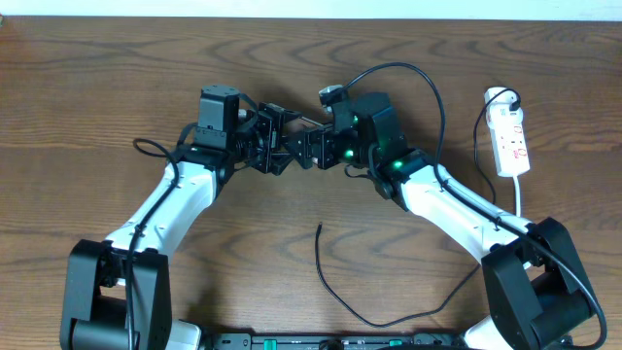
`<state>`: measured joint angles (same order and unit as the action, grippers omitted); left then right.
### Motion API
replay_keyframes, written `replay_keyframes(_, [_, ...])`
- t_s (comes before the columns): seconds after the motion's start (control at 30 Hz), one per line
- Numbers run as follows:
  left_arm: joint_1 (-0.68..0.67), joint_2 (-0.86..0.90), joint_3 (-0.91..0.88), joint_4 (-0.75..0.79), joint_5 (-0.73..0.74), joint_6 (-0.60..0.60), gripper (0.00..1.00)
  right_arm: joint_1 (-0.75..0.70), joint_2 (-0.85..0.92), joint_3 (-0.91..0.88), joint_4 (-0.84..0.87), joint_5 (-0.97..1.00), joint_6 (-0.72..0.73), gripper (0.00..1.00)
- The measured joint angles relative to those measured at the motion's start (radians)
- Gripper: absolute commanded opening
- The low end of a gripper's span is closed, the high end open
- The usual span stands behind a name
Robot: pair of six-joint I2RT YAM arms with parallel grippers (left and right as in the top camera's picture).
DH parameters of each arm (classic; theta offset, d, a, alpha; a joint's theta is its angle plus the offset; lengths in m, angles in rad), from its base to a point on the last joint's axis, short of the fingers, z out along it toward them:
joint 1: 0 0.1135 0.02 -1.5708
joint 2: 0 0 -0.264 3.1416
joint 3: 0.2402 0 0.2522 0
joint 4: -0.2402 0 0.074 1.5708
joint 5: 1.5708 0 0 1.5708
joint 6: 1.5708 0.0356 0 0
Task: Plug charger to phone and switch on socket
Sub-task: 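Close the right gripper on the phone's lower end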
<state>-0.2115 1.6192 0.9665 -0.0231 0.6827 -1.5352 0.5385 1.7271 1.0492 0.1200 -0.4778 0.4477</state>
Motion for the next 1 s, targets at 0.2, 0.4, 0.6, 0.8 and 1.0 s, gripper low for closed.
replay_keyframes(0.2, [-0.007, 0.000, 0.000, 0.000, 0.003, -0.006, 0.08, 0.013, 0.000, 0.000, -0.001, 0.020, 0.004, 0.74])
replay_keyframes(0.4, [-0.007, 0.000, 0.000, 0.000, 0.002, -0.006, 0.08, 0.016, 0.000, 0.001, -0.005, 0.026, 0.013, 0.52])
replay_keyframes(0.6, [-0.007, 0.000, 0.000, 0.000, -0.001, -0.006, 0.07, 0.016, 0.000, 0.001, -0.012, 0.030, 0.015, 0.31])
replay_keyframes(0.8, [-0.007, 0.000, 0.000, 0.000, -0.001, -0.007, 0.07, 0.015, 0.000, 0.001, -0.016, 0.052, 0.016, 0.20])
replay_keyframes(1.0, [-0.007, 0.000, 0.000, -0.002, -0.005, -0.009, 0.07, 0.014, 0.001, 0.001, -0.031, 0.076, 0.015, 0.04])
